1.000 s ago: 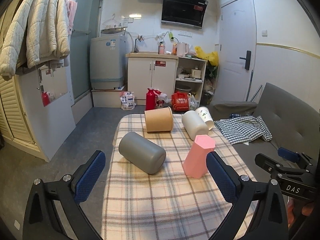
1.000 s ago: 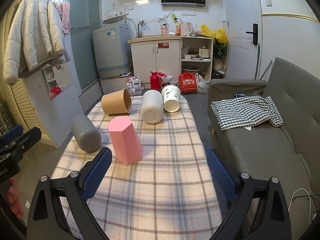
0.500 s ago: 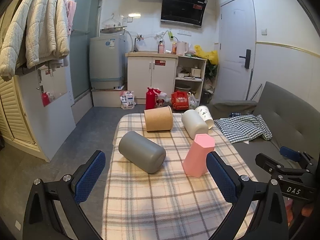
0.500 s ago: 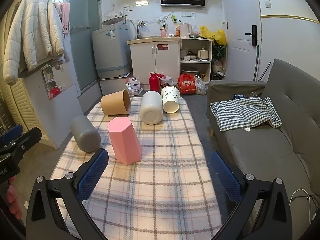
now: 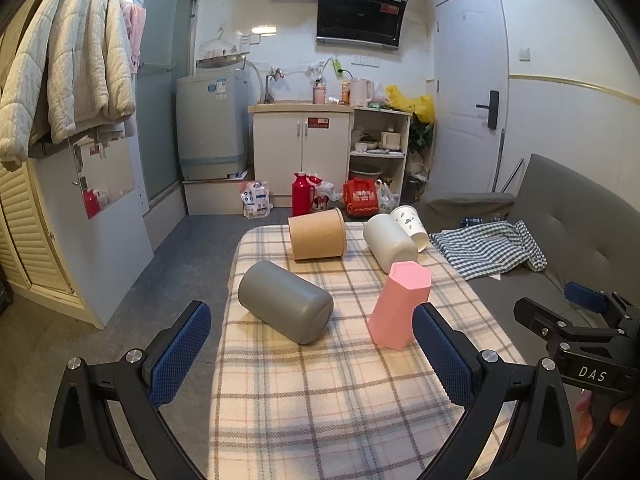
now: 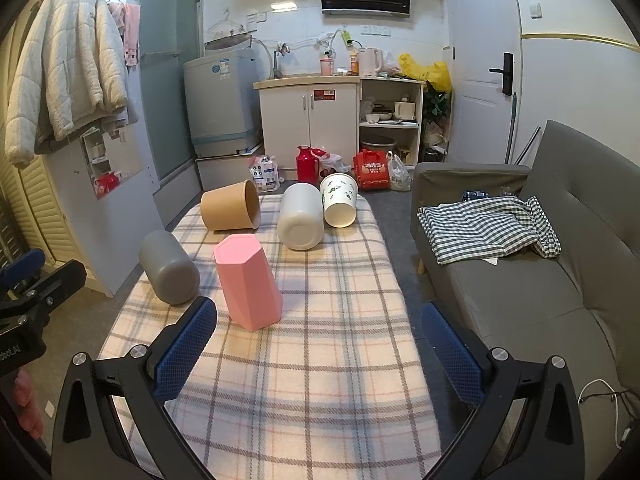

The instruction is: Flip cup upside down

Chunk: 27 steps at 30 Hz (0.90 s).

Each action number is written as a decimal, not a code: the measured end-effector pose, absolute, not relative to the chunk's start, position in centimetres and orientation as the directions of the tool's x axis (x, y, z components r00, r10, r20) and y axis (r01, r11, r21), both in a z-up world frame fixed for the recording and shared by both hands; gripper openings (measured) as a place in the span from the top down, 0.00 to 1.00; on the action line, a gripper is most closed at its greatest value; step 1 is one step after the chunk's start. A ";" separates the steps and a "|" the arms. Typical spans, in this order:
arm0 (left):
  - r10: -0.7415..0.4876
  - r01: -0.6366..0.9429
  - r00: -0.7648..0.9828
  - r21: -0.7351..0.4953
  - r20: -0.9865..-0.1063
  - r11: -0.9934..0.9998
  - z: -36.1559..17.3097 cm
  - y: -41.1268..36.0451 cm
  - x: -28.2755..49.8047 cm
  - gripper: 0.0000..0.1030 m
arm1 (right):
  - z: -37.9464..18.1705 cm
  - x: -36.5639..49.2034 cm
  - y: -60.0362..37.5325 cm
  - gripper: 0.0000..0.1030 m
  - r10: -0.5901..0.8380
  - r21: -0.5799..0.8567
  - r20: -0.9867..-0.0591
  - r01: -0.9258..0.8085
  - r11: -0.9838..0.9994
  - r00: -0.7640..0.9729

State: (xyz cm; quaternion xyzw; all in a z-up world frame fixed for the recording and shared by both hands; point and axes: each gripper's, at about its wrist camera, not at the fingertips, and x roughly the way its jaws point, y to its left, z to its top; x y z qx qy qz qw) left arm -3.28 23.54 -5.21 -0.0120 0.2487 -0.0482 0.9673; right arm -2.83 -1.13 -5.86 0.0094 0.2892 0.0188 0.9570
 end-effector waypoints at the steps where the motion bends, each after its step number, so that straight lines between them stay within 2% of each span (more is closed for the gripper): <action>1: -0.097 0.085 0.873 -0.047 -0.477 0.995 -5.2 23.5 -3.3 0.00 | -5.8 -2.8 -1.2 0.00 0.040 0.027 -0.552 -0.031 0.999 0.833; 27: -0.081 0.066 0.879 -0.049 -0.470 0.997 -5.1 23.8 -3.4 0.00 | -6.0 -3.2 -0.9 0.00 0.046 0.029 -0.553 -0.036 0.999 0.832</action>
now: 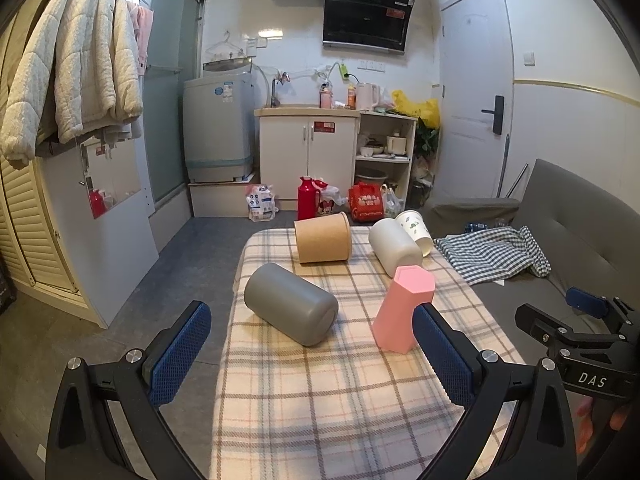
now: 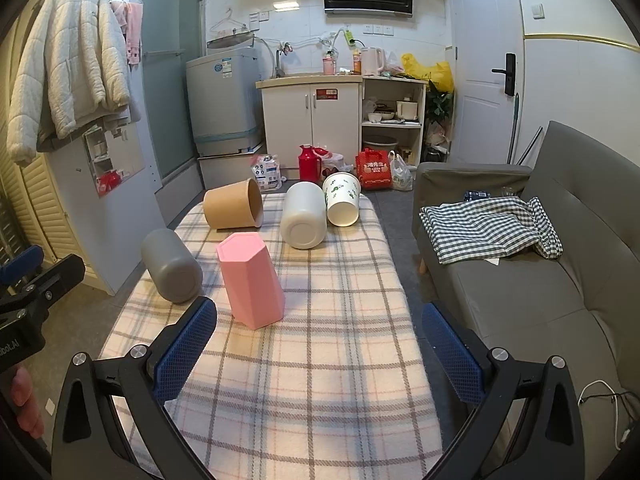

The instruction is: Flip cup upside down

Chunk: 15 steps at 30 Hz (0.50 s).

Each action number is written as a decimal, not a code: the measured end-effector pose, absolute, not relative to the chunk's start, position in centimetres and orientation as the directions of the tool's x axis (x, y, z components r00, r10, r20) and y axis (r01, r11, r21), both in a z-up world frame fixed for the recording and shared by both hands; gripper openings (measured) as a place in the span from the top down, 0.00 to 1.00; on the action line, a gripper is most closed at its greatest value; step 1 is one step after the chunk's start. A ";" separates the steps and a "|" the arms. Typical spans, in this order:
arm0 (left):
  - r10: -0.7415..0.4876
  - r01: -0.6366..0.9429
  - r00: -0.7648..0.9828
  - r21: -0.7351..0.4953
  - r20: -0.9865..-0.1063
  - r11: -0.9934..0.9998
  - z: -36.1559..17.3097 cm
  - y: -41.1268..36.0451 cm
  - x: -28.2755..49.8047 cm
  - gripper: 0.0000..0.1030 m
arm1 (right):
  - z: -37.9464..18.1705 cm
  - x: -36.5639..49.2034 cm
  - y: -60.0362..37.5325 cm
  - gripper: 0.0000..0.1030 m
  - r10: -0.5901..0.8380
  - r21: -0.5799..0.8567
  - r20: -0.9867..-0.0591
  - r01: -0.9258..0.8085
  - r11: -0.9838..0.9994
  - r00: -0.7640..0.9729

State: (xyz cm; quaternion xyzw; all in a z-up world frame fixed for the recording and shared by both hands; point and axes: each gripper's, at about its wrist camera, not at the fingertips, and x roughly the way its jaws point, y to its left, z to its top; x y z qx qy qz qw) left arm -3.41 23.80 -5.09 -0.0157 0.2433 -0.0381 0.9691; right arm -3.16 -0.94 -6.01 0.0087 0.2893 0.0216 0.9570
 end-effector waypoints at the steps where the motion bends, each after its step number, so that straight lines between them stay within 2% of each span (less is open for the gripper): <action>1: -0.082 0.066 0.879 -0.051 -0.470 0.997 -5.1 23.8 -3.4 0.00 | -6.0 -3.2 -0.9 0.00 0.048 0.030 -0.554 -0.037 0.999 0.831; 15: -0.086 0.067 0.876 -0.055 -0.475 0.996 -5.3 24.0 -3.4 0.00 | -6.1 -3.2 -0.8 0.00 0.050 0.030 -0.557 -0.040 0.999 0.829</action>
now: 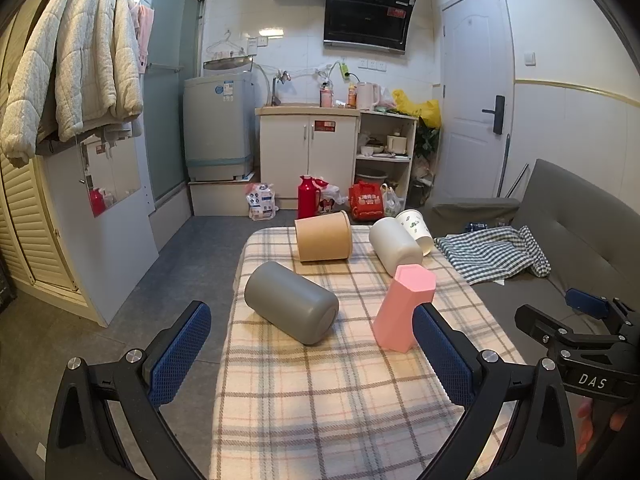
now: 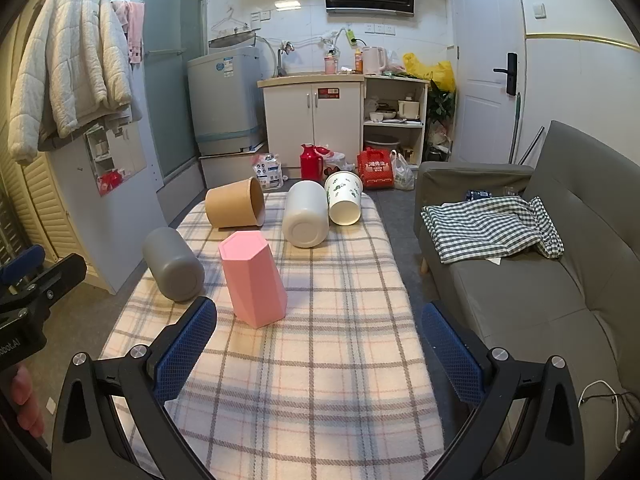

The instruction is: Flip cup upside down

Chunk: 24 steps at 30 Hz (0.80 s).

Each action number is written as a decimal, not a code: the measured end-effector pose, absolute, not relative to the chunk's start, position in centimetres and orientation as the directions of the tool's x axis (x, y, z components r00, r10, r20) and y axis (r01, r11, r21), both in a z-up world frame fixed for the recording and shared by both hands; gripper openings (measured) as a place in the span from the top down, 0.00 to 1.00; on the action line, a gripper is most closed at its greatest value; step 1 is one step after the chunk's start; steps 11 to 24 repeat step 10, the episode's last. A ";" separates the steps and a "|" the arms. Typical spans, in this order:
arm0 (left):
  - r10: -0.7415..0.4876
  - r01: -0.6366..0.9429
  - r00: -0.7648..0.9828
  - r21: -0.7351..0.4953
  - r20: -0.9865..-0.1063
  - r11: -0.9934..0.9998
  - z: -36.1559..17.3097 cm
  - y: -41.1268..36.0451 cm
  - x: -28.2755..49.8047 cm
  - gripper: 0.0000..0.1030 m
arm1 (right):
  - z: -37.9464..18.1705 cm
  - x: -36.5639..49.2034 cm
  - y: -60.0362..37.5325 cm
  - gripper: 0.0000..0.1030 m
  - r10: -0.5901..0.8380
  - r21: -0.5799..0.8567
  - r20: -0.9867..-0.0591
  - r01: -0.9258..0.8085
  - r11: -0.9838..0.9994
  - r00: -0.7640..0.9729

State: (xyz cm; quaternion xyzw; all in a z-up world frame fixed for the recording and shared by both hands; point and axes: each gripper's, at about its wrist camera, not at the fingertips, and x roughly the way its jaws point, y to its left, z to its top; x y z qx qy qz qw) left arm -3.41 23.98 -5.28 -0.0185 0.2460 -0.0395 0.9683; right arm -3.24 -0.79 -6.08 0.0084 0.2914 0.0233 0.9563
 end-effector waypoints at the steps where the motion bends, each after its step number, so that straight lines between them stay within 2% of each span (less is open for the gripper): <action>1: -0.086 0.067 0.876 -0.057 -0.475 0.996 -5.3 24.0 -3.4 0.00 | -6.1 -3.3 -0.8 0.00 0.048 0.027 -0.558 -0.039 0.999 0.829; 24: -0.093 0.071 0.878 -0.064 -0.470 0.995 -5.3 24.0 -3.6 0.00 | -6.2 -3.3 -0.7 0.00 0.054 0.030 -0.561 -0.045 0.999 0.826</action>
